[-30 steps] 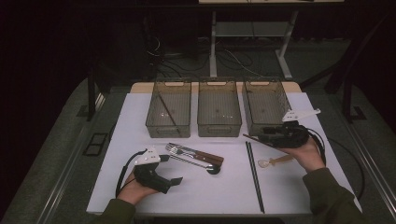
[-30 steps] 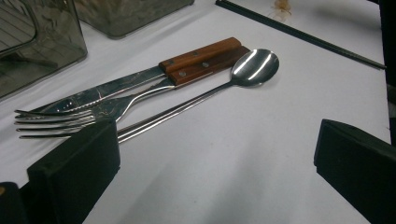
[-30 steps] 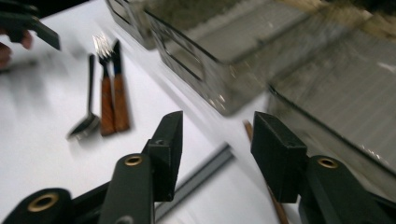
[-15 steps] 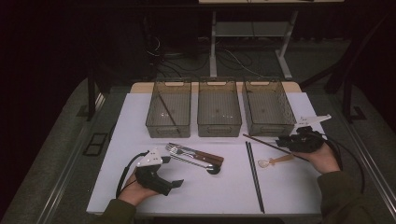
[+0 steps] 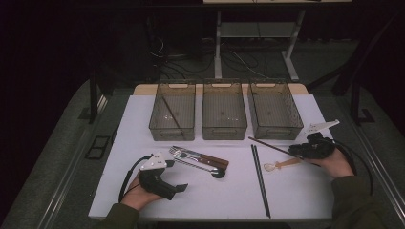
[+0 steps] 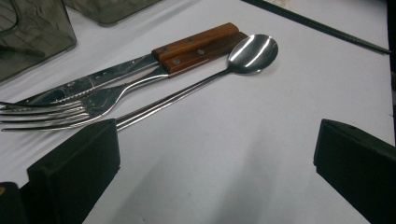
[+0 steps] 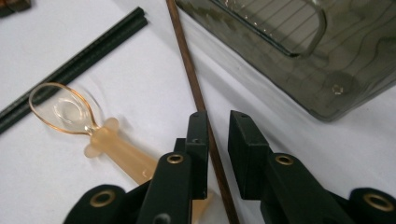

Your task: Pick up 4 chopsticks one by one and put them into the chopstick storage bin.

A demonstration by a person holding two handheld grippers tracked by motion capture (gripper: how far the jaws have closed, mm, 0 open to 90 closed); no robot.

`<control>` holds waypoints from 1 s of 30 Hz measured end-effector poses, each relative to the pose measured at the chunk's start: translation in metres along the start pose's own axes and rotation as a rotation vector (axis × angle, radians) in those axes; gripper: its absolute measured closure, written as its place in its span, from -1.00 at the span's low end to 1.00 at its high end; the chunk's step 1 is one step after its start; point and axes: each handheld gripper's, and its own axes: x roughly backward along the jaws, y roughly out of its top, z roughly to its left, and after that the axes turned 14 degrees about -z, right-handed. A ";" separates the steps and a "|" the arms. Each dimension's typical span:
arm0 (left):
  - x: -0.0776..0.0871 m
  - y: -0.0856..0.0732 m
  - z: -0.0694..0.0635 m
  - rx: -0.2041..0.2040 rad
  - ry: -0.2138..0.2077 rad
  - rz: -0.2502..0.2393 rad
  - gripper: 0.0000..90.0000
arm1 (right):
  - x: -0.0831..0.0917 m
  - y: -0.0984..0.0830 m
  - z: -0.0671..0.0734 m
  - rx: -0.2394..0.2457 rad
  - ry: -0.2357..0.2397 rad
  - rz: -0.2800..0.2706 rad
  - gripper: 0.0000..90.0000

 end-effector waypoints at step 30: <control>-0.001 -0.001 0.000 -0.001 0.000 0.010 -1.00 | -0.008 -0.002 0.002 0.162 0.053 0.038 0.89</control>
